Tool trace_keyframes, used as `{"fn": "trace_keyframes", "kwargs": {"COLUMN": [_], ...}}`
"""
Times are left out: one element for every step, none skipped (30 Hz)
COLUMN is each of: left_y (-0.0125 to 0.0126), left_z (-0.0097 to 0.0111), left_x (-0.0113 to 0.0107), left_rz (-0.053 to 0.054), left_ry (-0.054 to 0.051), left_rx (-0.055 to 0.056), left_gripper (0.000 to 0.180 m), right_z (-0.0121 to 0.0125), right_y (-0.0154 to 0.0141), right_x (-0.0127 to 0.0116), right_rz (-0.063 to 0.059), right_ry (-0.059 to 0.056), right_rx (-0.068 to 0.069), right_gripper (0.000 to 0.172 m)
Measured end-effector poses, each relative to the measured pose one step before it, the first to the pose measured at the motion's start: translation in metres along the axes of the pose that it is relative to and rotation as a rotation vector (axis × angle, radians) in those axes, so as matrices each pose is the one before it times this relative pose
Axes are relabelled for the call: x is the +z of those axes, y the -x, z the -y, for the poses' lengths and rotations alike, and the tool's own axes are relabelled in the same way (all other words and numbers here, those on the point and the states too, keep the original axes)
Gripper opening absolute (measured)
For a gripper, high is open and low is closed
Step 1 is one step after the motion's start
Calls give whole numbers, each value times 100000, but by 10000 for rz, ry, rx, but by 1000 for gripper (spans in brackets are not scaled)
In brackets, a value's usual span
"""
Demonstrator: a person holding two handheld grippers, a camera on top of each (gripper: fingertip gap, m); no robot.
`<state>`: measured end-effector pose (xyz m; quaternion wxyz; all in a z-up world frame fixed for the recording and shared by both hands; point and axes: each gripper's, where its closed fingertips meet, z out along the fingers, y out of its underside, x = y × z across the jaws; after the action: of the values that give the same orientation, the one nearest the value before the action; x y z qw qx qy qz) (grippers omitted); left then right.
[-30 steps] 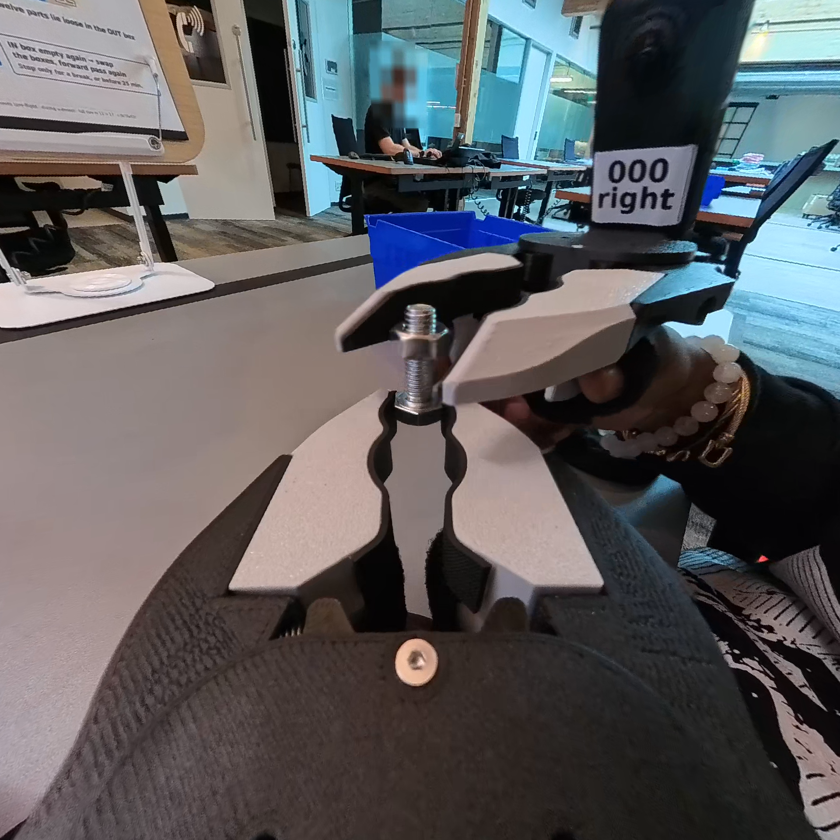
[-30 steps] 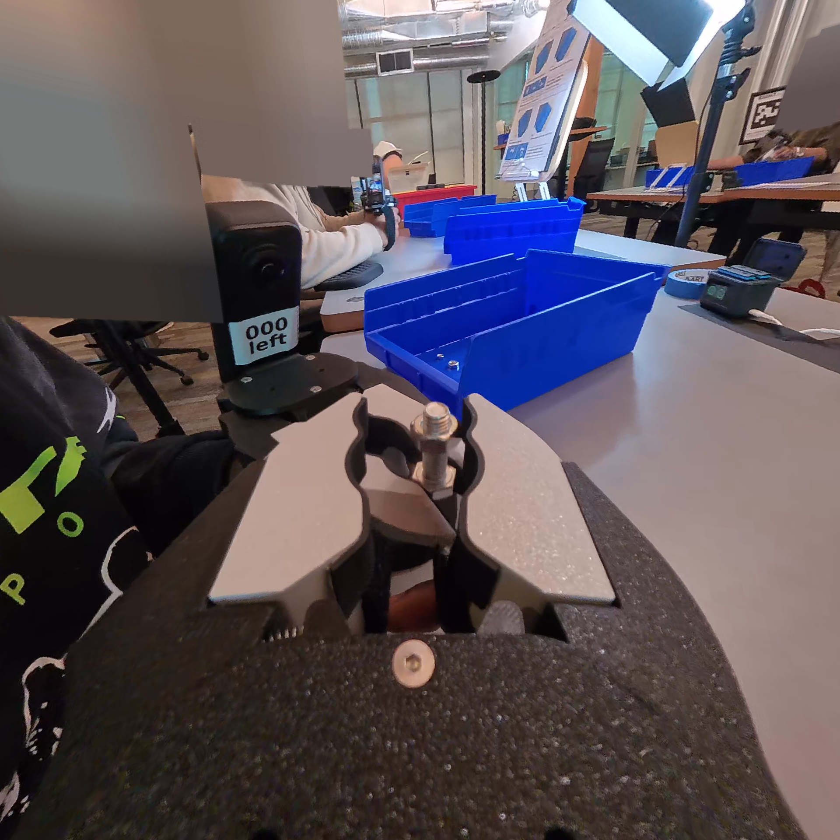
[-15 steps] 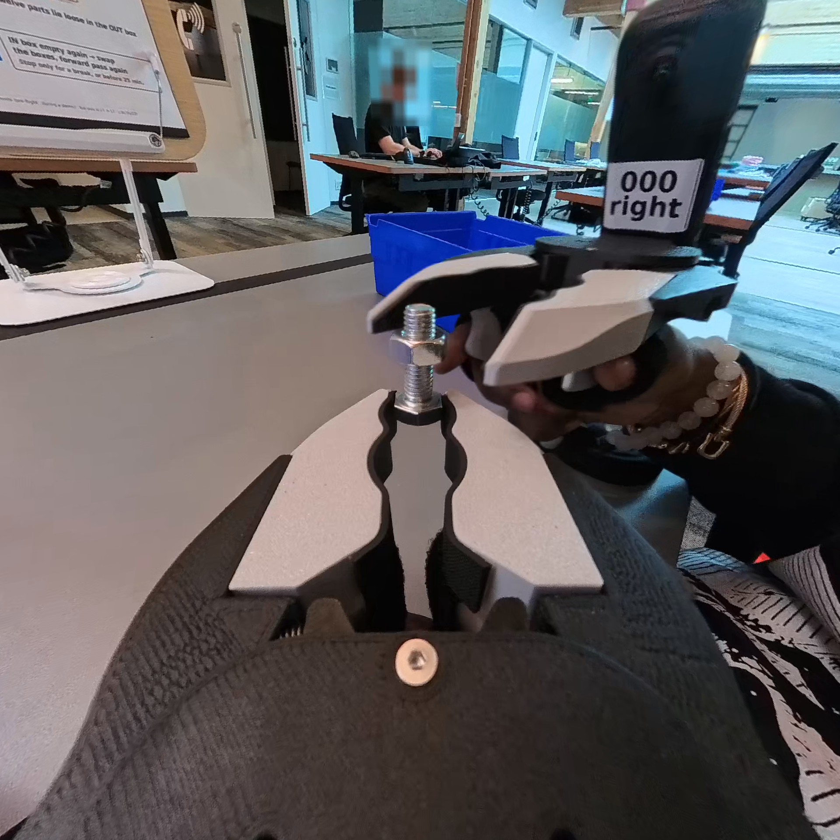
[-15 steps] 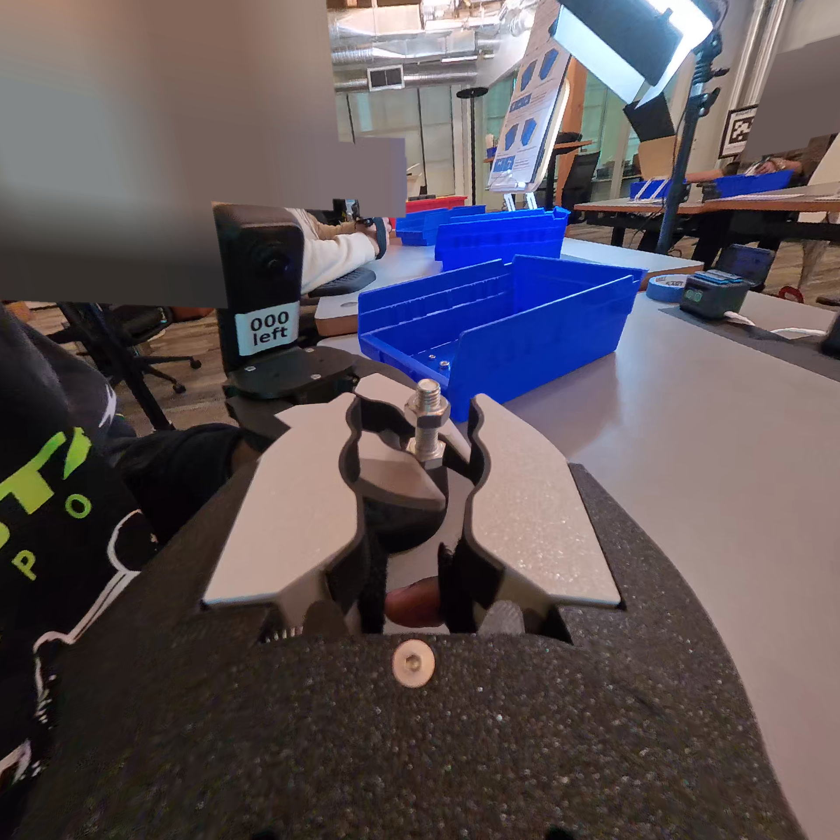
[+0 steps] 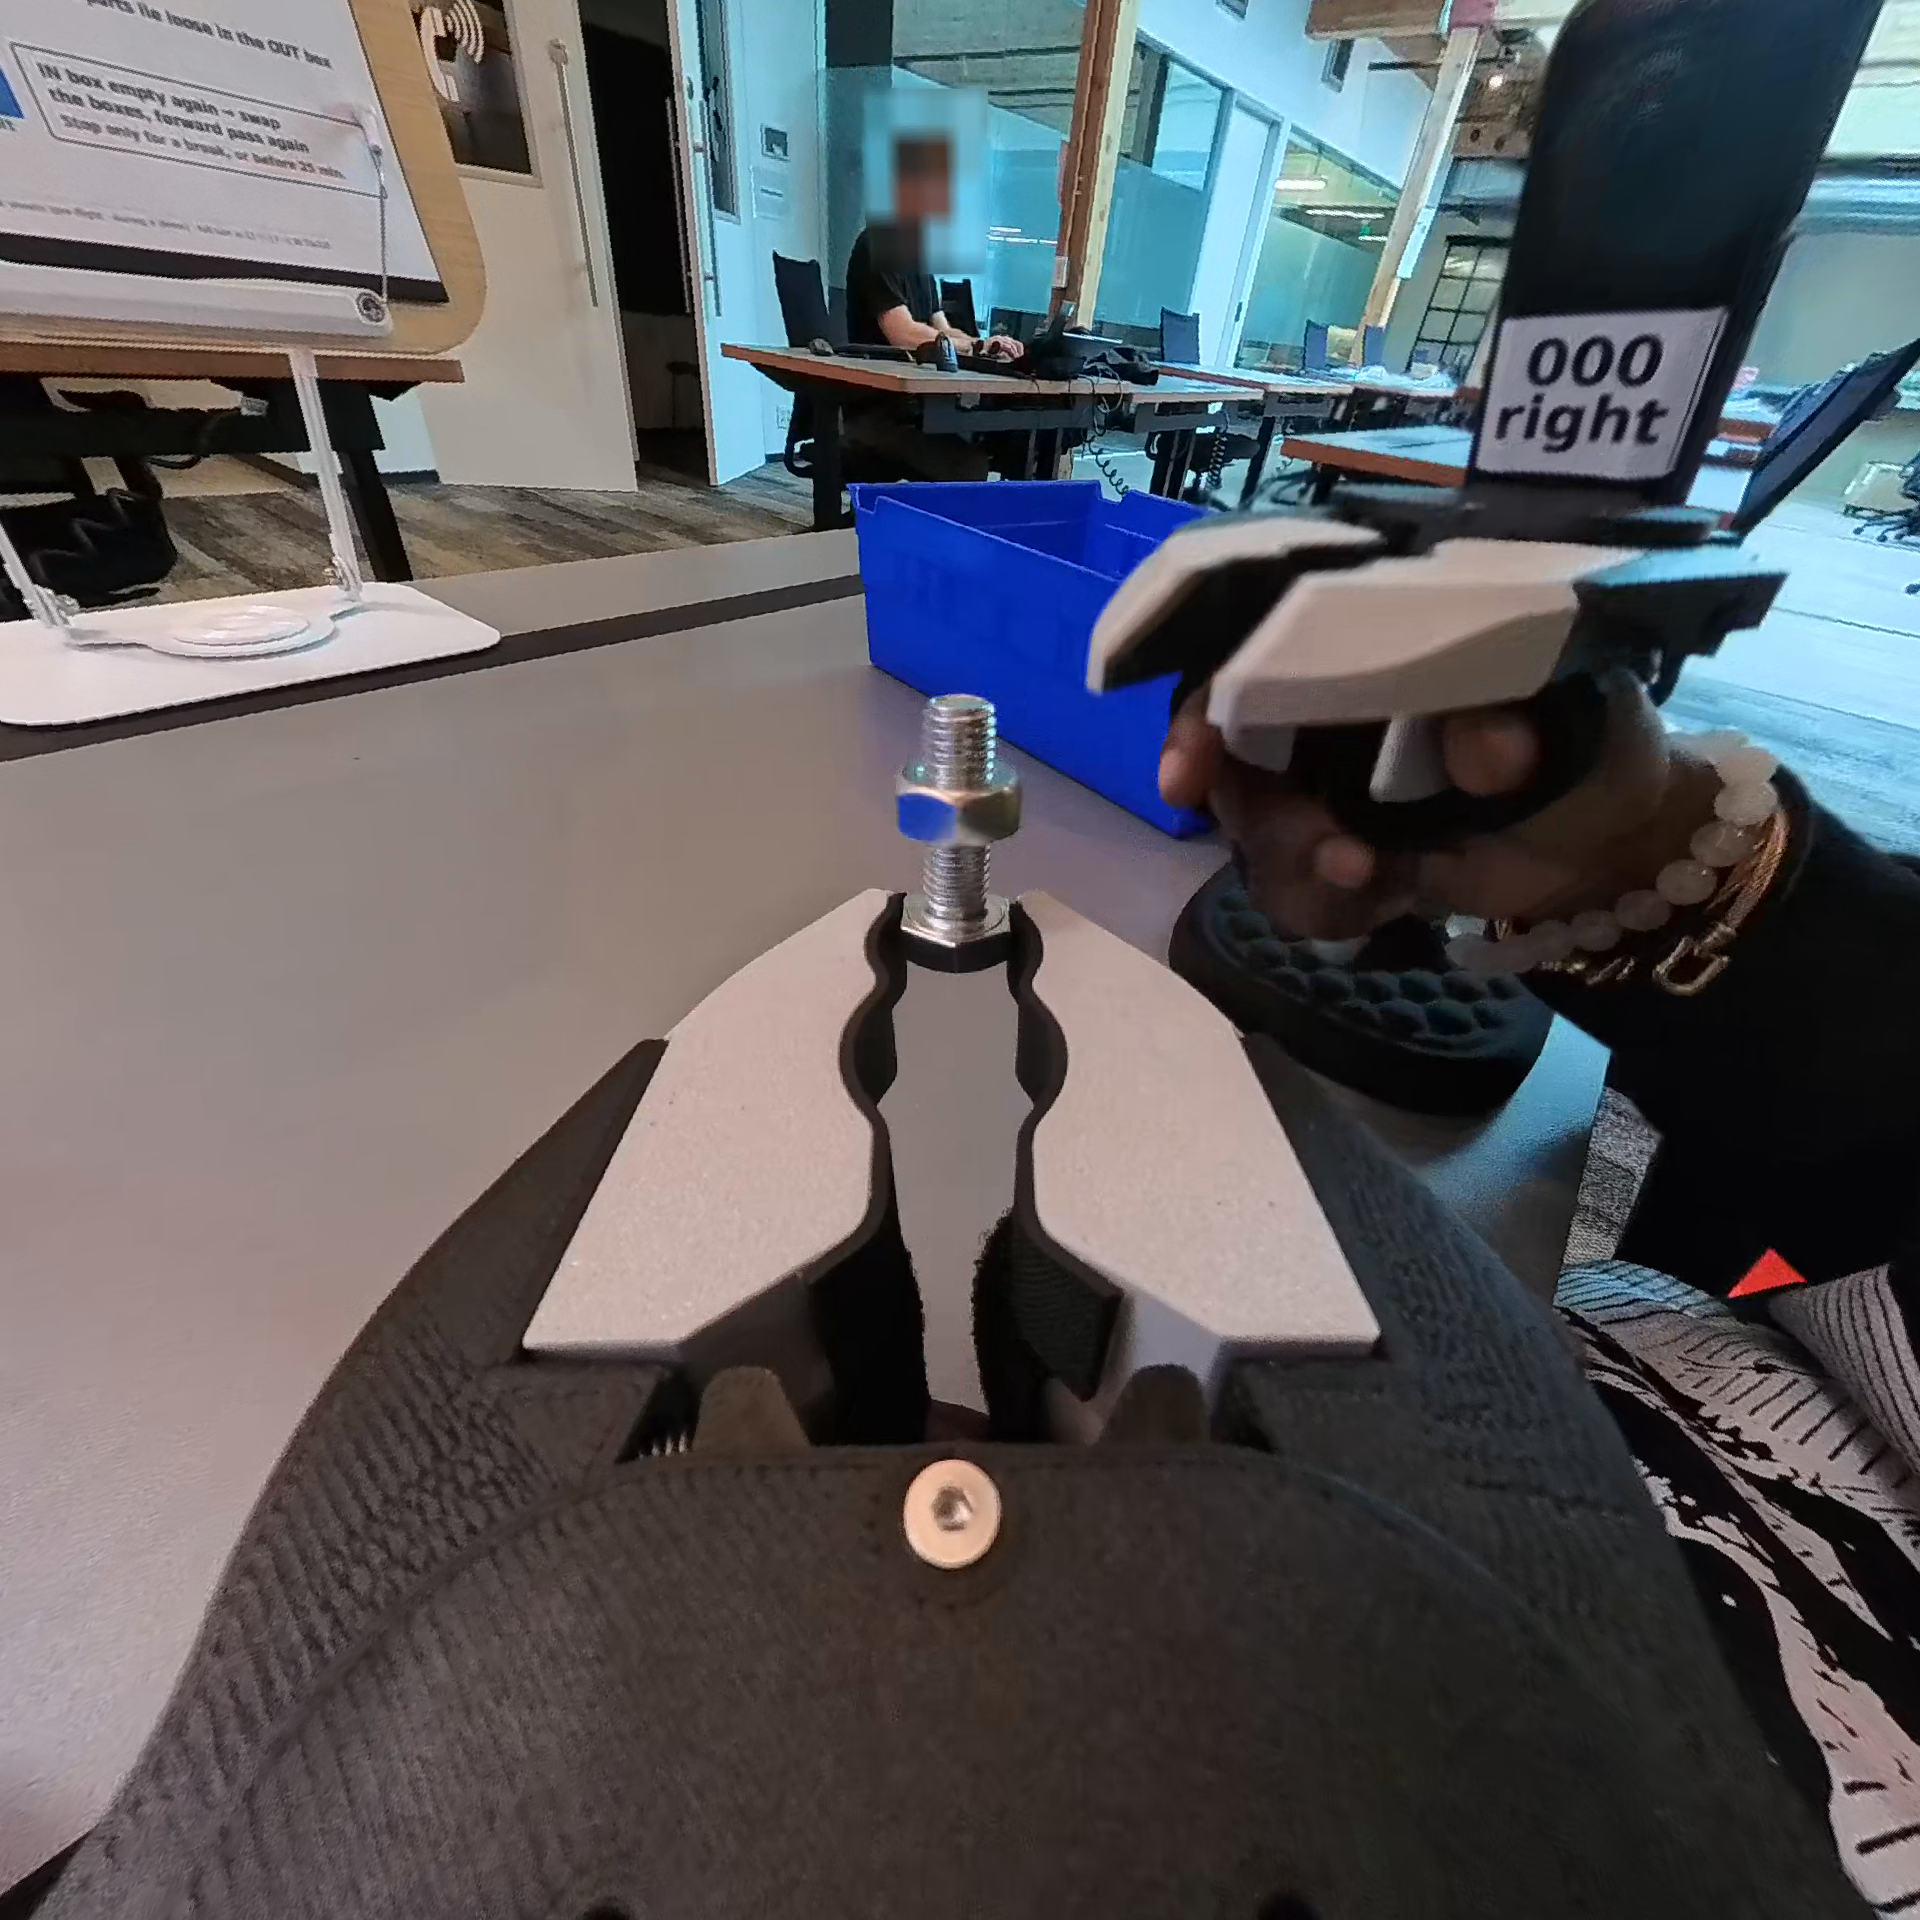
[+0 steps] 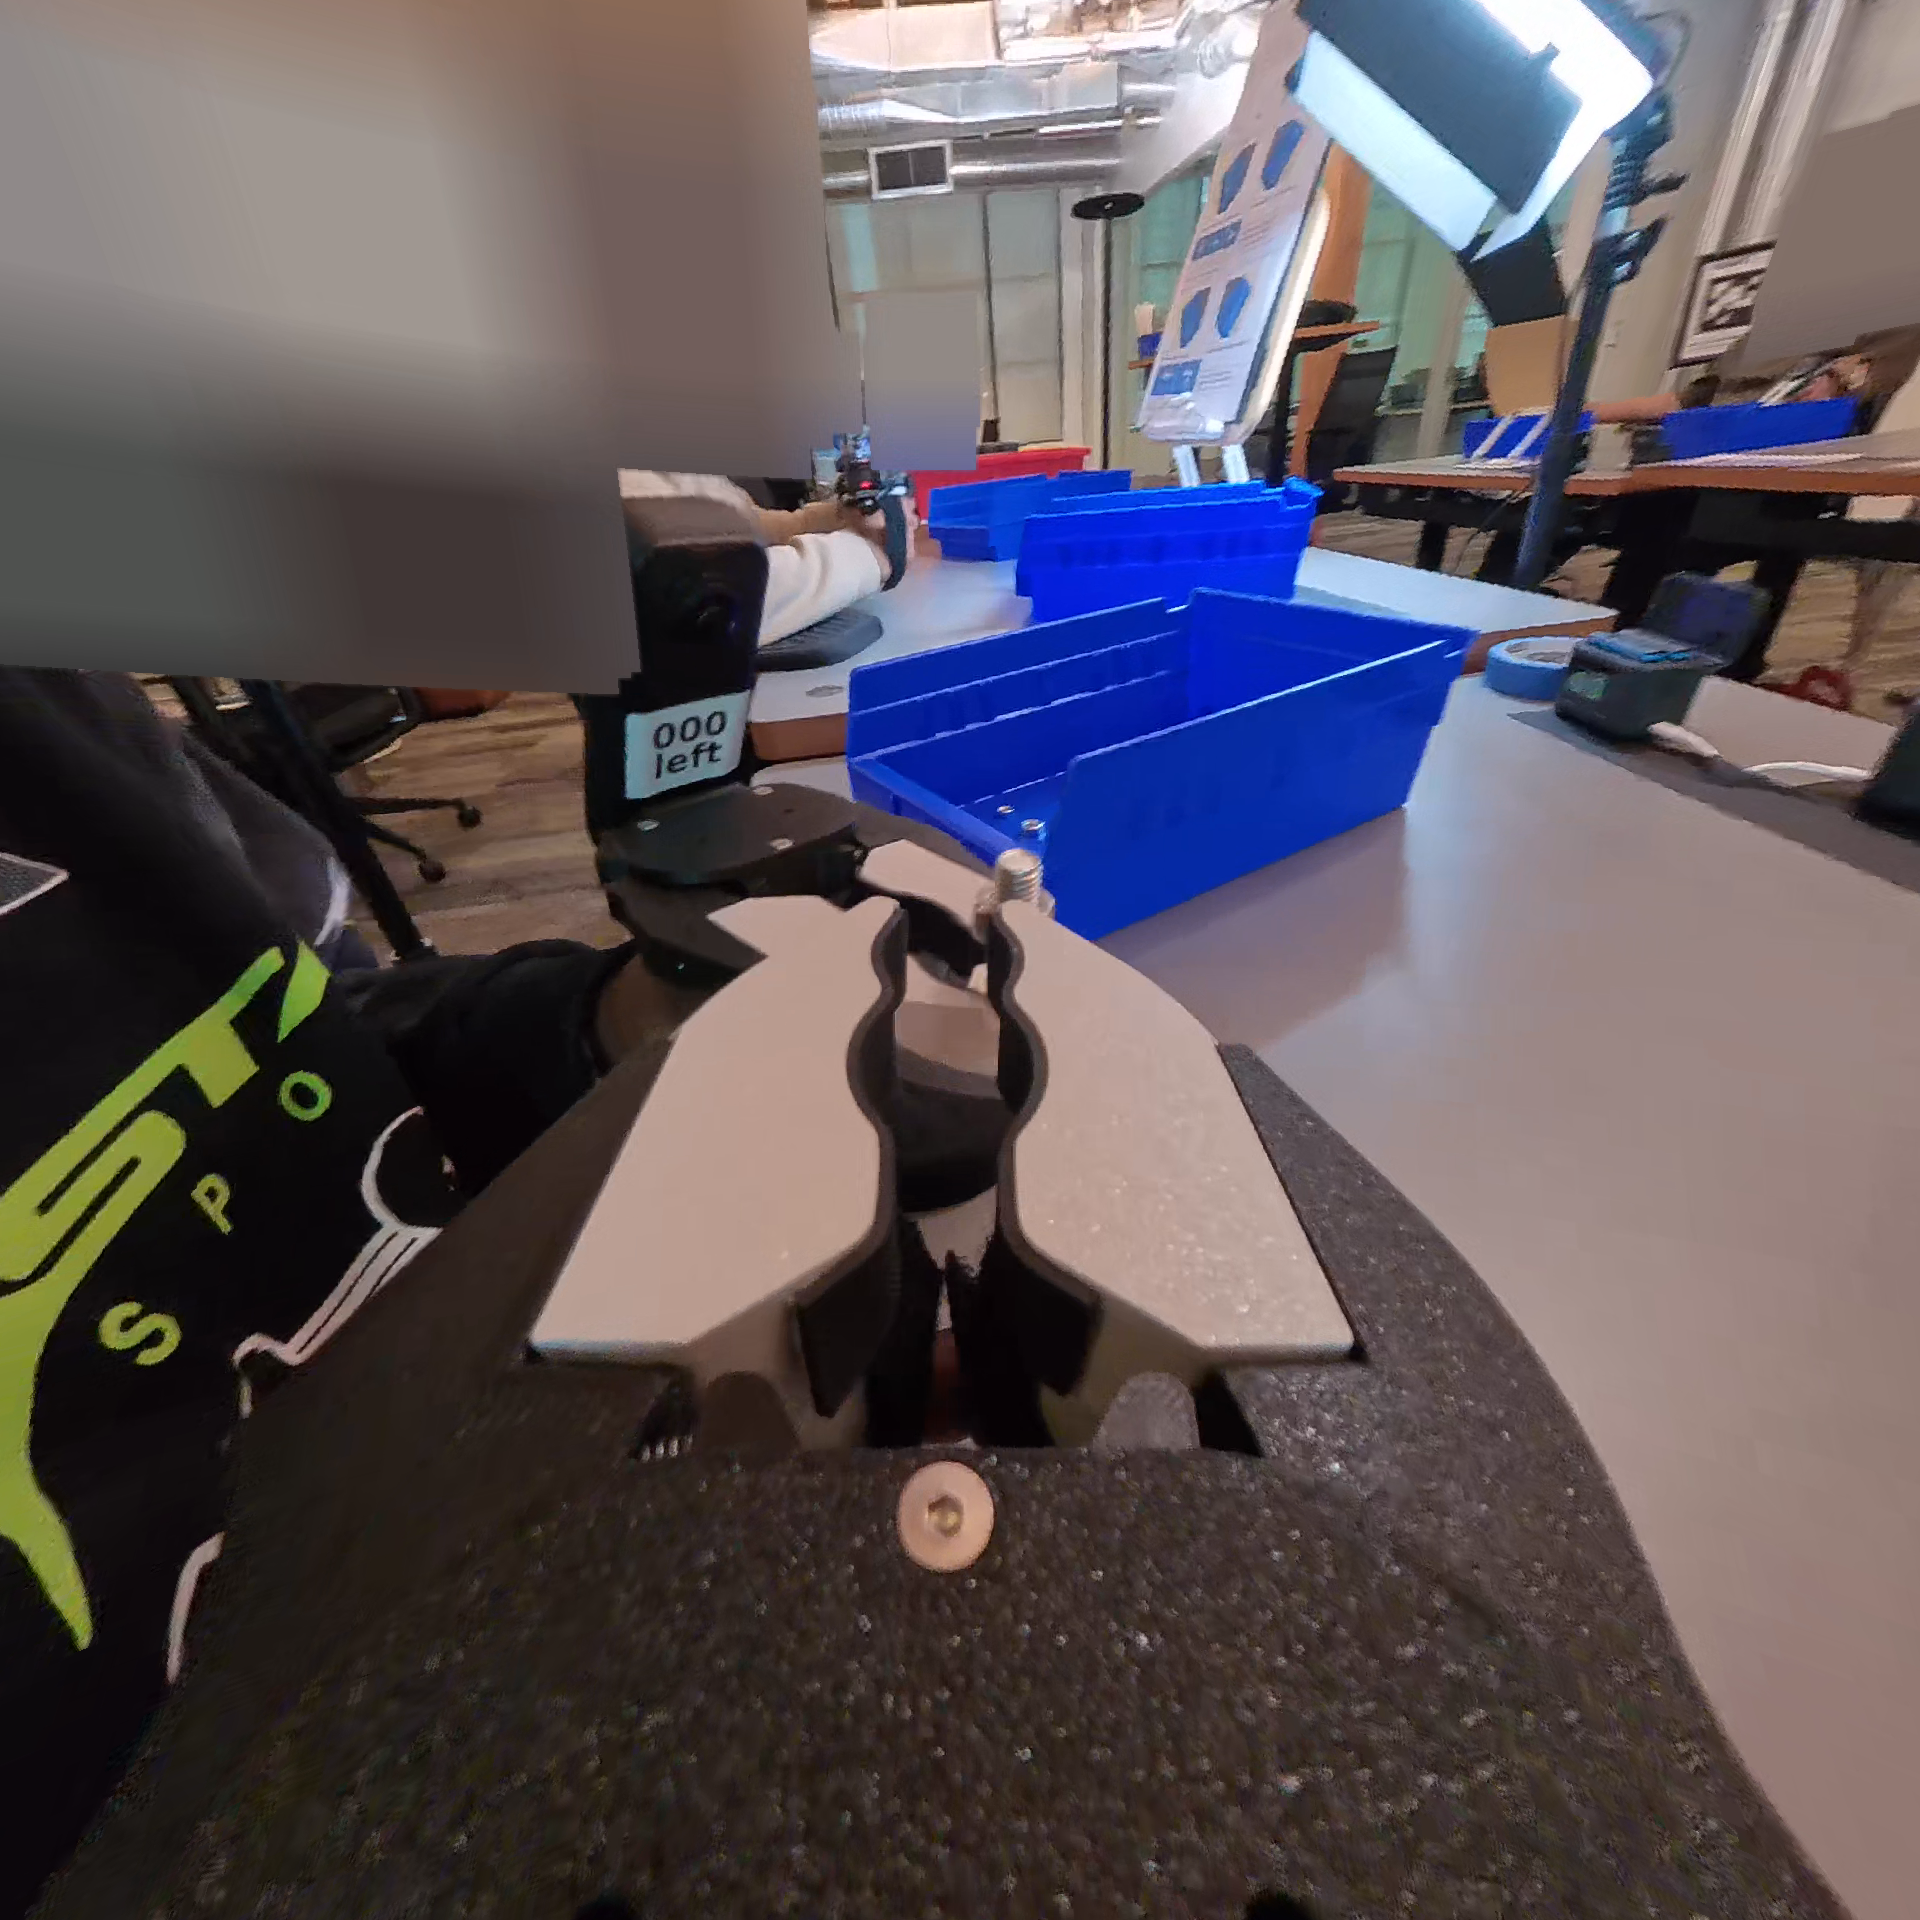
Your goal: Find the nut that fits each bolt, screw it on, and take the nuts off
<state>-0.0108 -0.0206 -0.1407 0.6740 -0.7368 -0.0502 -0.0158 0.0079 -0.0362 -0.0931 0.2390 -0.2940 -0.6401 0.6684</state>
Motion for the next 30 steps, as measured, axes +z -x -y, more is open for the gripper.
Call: {"fn": "trace_keyframes", "kwargs": {"left_y": [-60, -22, -30, -65, -49, -30, -36, -33, -19, -37, -27, -23, -9, -43, -81, -113, -112, -70, 60, 39, 28, 28, 35, 21, 0, -9, -3, 6, 23, 10], "left_z": [-22, -16, -8, -11, -31, -28, -13, -8, 6, -1, -2, 6, 12, -9, 6, 31, 50, -9, -39, 14, 74, 75, 52, 55, 21, 10, 15, 9, 6, 2], "left_x": [17, 4, 8, 16, 21, 22, 5, 14, -4, -1, 8, 3, 6, 13, 24, 6, -2, 0, 28, 3, -45, -56, -51, -34, -17, -4, -1, -14, 3, 0], "left_rz": [-7, 12, 14, -14, -1, 15, -4, 7, 7, -9, -12, -13, 11, -11, -35, -80, -114, -107, -27, -38, -30, -7, 20, 12, -1, -4, 8, 8, 13, 1], "left_ry": [13, 17, 10, 13, 22, 20, 16, 4, 0, -1, 1, -6, -11, 6, 3, -1, -15, 3, 33, -3, -50, -62, -53, -38, -18, -9, -13, -9, -4, 0], "left_rx": [43, 47, 47, 49, 47, 46, 42, 40, 32, 20, 13, 19, 23, 31, 36, 18, -19, -57, -104, -99, -61, -34, -18, -6, 1, 8, 10, 7, -5, -15], "left_gripper": [19, 19, 18, 19, 19, 19, 19, 19, 19, 19, 19, 19, 19, 19, 19, 19, 19, 27, 37, 43, 46, 47, 47, 47, 47, 47, 47, 47, 47, 47], "right_z": [337, 200, -6, -118, -126, -103, -72, -64, -126, -153, -80, 12, 8, -14, -5, 0, 3, 43, 199, 286, 360, 457, 529, 563, 502, 306, 26, -258, -547, -782], "right_y": [-361, -335, -147, -1, 5, -36, 19, 3, -52, -34, 61, 54, -13, -5, -18, -22, -70, -220, -481, -592, -740, -985, -1257, -1617, -1998, -2391, -2744, -2959, -2935, -2743], "right_x": [-37, 137, 249, 341, 355, 322, 251, 206, 136, 100, 47, -8, -49, -68, -108, -132, -183, -258, -423, -613, -794, -975, -1159, -1306, -1387, -1367, -1263, -1001, -657, -274], "right_rz": [-277, -259, -110, 14, 28, 6, 37, 17, -23, -7, 39, 14, -30, -24, -27, -32, -58, -145, -309, -317, -342, -418, -508, -625, -753, -861, -955, -967, -847, -697], "right_ry": [-32, 57, 188, 245, 216, 164, 107, 83, 114, 119, 62, -12, -12, 21, 34, 27, 28, 3, -79, -84, -77, -88, -74, -37, 35, 159, 278, 322, 363, 387], "right_rx": [-178, -187, -133, -55, -17, -25, -55, -42, -14, -5, -21, -28, -20, 8, 19, 4, -3, 4, 1, -23, -4, 6, -17, -27, -27, -59, -97, -28, 82, 169], "right_gripper": [15, 17, 18, 18, 19, 19, 19, 19, 17, 16, 14, 10, 10, 9, 9, 9, 9, 9, 9, 9, 9, 9, 9, 9, 9, 9, 9, 9, 9, 9]}}
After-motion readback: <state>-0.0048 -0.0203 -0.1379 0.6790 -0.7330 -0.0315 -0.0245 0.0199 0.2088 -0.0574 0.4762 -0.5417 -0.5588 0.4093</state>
